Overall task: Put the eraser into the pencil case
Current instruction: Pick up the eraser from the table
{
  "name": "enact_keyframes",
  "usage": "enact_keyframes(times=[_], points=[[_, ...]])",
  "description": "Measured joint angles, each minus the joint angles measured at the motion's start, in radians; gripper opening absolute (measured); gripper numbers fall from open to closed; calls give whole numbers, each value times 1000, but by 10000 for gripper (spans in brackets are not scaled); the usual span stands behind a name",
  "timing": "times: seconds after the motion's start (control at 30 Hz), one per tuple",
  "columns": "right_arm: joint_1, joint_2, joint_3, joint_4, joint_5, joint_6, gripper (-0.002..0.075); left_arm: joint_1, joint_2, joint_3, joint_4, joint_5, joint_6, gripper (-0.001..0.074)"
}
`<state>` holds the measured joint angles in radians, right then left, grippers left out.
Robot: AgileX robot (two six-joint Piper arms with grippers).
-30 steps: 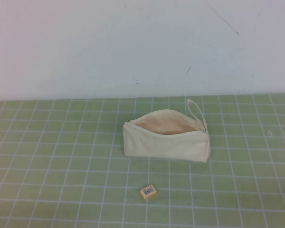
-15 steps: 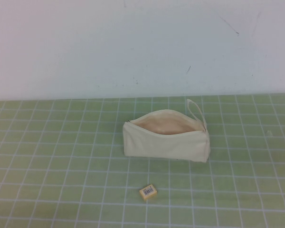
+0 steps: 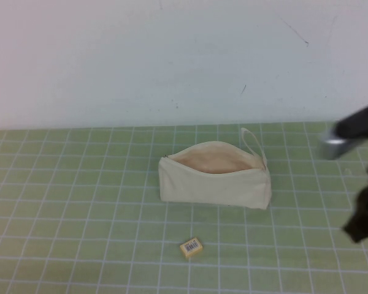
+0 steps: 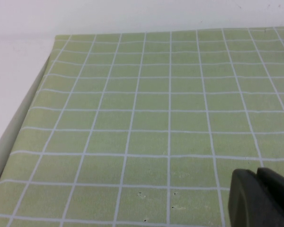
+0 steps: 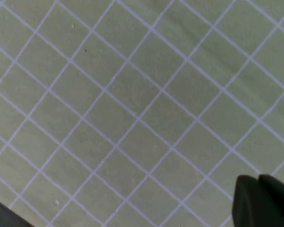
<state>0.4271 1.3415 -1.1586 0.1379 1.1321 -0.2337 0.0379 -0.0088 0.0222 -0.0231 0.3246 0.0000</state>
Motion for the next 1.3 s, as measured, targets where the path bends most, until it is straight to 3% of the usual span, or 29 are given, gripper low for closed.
enact_keyframes(times=[0.17, 0.5, 0.6, 0.73, 0.83, 1.3], points=[[135, 202, -157, -51, 2, 66, -1, 0, 0, 0, 0, 0, 0, -1], [257, 590, -482, -35, 39, 59, 5, 0, 0, 0, 0, 0, 0, -1], [269, 706, -581, 19, 39, 59, 120, 0, 0, 0, 0, 0, 0, -1], [287, 791, -630, 35, 15, 77, 393, 0, 0, 0, 0, 0, 0, -1], [301, 833, -638, 35, -26, 111, 490, 0, 0, 0, 0, 0, 0, -1], [337, 914, -646, -59, -158, 255, 454, 0, 0, 0, 0, 0, 0, -1]])
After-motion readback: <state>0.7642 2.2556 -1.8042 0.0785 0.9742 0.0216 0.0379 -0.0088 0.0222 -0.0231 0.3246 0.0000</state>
